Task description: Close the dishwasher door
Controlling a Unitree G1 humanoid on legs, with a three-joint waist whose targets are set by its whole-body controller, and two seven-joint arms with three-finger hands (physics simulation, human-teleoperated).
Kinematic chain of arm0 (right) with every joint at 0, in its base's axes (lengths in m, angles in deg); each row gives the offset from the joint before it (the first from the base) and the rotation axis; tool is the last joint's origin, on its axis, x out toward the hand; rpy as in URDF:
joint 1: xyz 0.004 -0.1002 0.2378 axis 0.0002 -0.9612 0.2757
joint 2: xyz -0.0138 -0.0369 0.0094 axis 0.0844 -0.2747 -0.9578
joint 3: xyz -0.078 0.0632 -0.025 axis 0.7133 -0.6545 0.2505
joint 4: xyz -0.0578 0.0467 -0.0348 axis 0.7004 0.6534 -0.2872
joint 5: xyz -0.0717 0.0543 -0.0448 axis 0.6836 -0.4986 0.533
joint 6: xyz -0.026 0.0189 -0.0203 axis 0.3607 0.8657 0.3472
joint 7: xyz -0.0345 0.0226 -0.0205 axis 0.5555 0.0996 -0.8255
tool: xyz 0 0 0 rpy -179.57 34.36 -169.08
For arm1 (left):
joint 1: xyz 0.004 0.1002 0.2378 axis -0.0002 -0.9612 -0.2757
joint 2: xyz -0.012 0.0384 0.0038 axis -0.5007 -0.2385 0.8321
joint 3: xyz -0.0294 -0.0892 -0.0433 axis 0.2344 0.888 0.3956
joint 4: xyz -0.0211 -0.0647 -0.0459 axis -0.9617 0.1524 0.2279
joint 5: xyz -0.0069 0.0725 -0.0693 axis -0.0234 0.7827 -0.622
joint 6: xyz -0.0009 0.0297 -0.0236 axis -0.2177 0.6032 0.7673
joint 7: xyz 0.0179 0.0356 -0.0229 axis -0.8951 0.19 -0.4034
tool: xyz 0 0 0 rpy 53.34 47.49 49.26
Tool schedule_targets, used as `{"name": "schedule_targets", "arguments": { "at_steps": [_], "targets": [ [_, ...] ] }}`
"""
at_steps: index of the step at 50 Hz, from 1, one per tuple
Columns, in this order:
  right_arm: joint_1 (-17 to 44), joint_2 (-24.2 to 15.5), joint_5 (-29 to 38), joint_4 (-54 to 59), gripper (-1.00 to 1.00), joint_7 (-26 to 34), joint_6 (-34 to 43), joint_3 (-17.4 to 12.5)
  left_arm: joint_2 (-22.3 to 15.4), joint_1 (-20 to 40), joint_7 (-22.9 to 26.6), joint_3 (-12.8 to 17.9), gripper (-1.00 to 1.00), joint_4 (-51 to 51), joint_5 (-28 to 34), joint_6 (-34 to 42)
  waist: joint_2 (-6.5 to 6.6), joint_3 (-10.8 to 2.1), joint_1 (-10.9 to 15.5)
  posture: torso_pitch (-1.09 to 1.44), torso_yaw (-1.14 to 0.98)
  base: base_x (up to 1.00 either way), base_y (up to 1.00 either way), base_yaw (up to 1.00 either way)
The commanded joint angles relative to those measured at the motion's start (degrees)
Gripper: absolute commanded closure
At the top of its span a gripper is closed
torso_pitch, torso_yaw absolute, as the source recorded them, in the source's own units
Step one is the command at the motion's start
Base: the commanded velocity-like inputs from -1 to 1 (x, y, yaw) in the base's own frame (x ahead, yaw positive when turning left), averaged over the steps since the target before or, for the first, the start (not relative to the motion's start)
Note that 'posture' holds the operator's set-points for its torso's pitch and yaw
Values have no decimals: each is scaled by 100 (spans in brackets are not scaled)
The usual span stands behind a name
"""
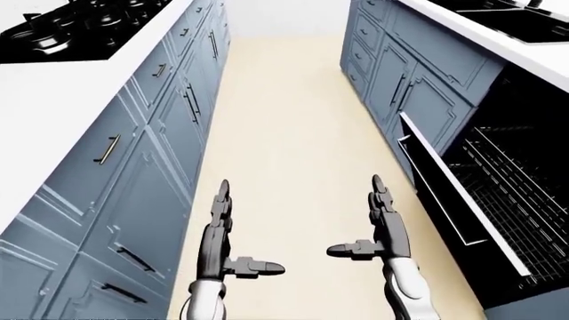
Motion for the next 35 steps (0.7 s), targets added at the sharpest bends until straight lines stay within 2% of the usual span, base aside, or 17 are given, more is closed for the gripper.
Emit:
{"name": "schedule_targets", "arguments": {
  "at_steps": [1,5,6,7,10,11,13,15,17,20,22,23,24,25,26,29,35],
  "targets": [
    [97,-5,-1,-189,-100,-13,-193,-2,-2,61,-9,-5,-100,-214,-2,-153,-15,-74,1,0,0,0,0,0],
    [86,-6,6,-211,-100,-15,-185,2,-2,58,-13,-9,-100,-211,1,-160,-31,-114,0,0,0,0,0,0],
    [76,-7,3,-497,-100,5,90,8,-2,48,-13,-15,-100,-220,3,-161,-35,-122,1,0,0,0,0,0],
    [75,-4,-4,-275,-100,-1,-131,1,-3,46,-15,-16,-100,-222,3,-161,-41,-132,5,0,0,0,0,0],
    [78,-5,-13,-231,-100,1,-165,-5,-3,44,-18,-20,-100,-227,4,-161,-48,-140,5,0,0,0,-2,0],
    [72,-5,-15,-234,-100,3,-168,-4,-3,43,-16,-22,-100,-230,2,-158,-15,-232,4,0,0,0,-23,0],
    [78,-4,-14,-225,-100,0,-170,-4,-4,52,-17,-21,-100,-219,2,-159,92,-81,44,0,0,0,-28,0],
    [82,-3,-10,-244,-100,-3,-146,-1,-5,51,-17,-20,-100,-225,1,-157,208,-91,57,0,0,0,-29,0],
    [68,-2,-8,-245,-100,-4,-161,1,-6,50,-14,-19,-100,-229,-2,-154,223,-93,66,0,0,0,-29,0],
    [72,-3,-1,-232,-100,-15,-167,-3,-5,56,-15,-21,-100,-206,1,-166,91,-50,77,0,0,0,-29,0],
    [58,-2,4,-259,-100,-15,-157,4,-7,51,-13,-19,-100,-216,-2,-163,-97,-28,67,0,0,0,-28,0],
    [52,-3,2,-249,-100,-14,-174,2,-6,43,-14,-24,-100,-221,2,-168,-275,-71,48,0,0,0,-28,0],
    [54,-4,0,-256,-100,-12,-165,1,-6,42,-13,-26,-100,-218,2,-170,-557,-148,-4,0,0,0,-28,0],
    [61,-6,-2,-368,-100,-5,-46,-1,-6,42,-16,-28,-100,-208,7,-177,-290,-59,-23,0,0,0,-27,0],
    [53,-3,3,-275,-100,-14,-147,-1,-6,40,-16,-30,-100,-211,7,-179,-307,-39,2,0,0,0,-27,0],
    [68,-3,1,-232,-100,-15,-173,-1,-5,41,-18,-32,-100,-208,9,-177,-182,-58,-13,0,0,0,-20,0],
    [85,-4,0,-212,-100,-12,-173,1,-4,31,-19,-44,-100,-216,13,-176,25,54,22,0,0,0,-17,0]
  ]
}}
